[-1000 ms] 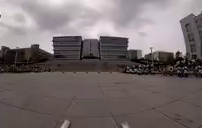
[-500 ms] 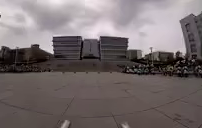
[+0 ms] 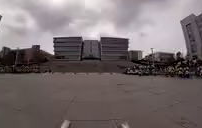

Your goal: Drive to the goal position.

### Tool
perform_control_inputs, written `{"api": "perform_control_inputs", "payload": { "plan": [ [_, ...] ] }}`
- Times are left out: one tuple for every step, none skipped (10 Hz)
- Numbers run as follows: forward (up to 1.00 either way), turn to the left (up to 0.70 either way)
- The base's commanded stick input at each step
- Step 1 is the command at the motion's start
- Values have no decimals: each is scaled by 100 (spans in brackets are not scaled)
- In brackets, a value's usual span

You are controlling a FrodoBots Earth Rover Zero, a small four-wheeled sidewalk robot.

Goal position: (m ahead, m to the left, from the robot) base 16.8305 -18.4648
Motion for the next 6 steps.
{"api": "perform_control_inputs", "payload": {
  "plan": [
    [100,0],
    [100,0],
    [100,0],
    [100,0],
    [100,0],
    [100,0]
  ]
}}
